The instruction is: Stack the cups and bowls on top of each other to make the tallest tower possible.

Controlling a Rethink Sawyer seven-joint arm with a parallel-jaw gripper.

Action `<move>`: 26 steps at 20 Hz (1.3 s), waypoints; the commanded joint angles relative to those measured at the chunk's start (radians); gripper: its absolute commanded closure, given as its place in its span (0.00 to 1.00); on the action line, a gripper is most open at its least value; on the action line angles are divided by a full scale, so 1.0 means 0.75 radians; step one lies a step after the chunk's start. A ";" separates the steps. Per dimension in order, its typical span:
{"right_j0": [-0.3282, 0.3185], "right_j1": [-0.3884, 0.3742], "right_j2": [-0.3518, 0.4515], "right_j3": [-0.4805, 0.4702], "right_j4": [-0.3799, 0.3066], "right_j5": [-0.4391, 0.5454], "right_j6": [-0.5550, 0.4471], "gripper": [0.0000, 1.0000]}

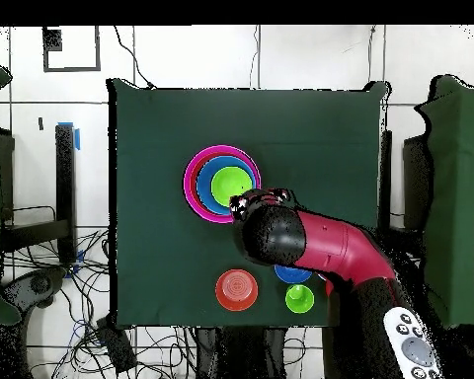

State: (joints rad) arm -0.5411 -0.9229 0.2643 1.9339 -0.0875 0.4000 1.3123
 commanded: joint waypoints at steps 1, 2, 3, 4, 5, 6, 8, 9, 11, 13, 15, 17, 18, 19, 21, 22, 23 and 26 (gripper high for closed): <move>0.022 0.074 0.016 0.022 -0.058 -0.007 0.144 0.00; 0.022 0.073 0.016 0.023 -0.057 -0.006 0.144 0.00; 0.021 0.075 0.016 0.022 -0.058 -0.006 0.143 0.00; 0.022 0.077 0.014 0.021 -0.061 -0.009 0.143 0.00; 0.021 0.081 0.014 0.022 -0.064 -0.015 0.142 0.00; 0.019 0.087 0.015 0.022 -0.066 -0.021 0.141 0.00; 0.019 0.095 0.013 0.023 -0.070 -0.034 0.143 0.00; 0.020 0.097 0.011 0.022 -0.072 -0.036 0.144 0.00; 0.018 0.100 0.013 0.022 -0.073 -0.037 0.142 0.00; 0.017 0.099 0.014 0.023 -0.072 -0.037 0.141 0.00; 0.006 0.098 0.025 0.030 -0.069 -0.037 0.133 0.00; -0.010 0.089 0.040 0.030 -0.060 -0.011 0.115 0.00; -0.012 0.086 0.042 0.017 -0.057 0.016 0.104 0.00; -0.009 0.089 0.038 -0.008 -0.062 0.043 0.092 0.00; -0.015 0.116 0.047 -0.054 -0.063 0.085 0.065 0.00; -0.022 0.131 0.055 -0.073 -0.061 0.105 0.050 0.00; -0.028 0.132 0.063 -0.072 -0.056 0.113 0.044 0.00; -0.016 0.082 0.046 -0.027 -0.063 0.077 0.072 0.00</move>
State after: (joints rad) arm -0.5560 -0.9050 0.2643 1.9247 -0.0875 0.4000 1.3123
